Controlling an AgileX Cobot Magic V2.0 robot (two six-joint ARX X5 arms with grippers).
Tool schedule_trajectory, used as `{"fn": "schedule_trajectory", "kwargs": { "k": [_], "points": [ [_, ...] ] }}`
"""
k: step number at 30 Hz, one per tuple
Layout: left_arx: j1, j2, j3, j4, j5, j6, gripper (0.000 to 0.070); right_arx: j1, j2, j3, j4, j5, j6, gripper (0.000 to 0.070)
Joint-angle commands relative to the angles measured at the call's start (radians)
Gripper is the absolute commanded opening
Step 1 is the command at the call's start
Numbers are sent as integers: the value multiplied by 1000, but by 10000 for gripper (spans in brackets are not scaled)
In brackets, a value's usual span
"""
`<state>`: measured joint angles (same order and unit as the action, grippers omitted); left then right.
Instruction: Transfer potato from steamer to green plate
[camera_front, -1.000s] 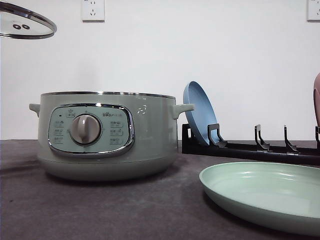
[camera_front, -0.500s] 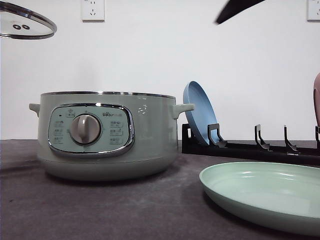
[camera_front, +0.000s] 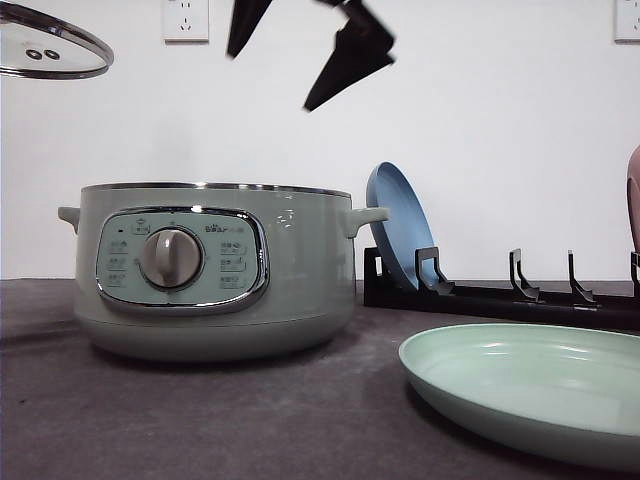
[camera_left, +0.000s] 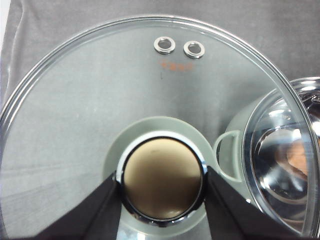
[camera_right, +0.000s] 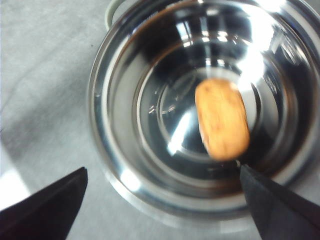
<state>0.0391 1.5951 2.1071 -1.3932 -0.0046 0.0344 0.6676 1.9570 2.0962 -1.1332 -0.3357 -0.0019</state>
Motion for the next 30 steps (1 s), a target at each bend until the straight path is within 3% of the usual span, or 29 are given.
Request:
{"fn": "schedule_trajectory", "kwargs": {
  "k": [1, 12, 30],
  "points": [
    [2, -7, 41, 40, 0, -9, 0, 13, 47, 47, 4, 7, -33, 605],
    [2, -6, 40, 41, 0, -20, 0, 31, 144, 71, 35, 148, -131, 605],
    [0, -6, 40, 40, 0, -21, 0, 39, 232, 71, 99, 179, -171, 605]
  ]
}}
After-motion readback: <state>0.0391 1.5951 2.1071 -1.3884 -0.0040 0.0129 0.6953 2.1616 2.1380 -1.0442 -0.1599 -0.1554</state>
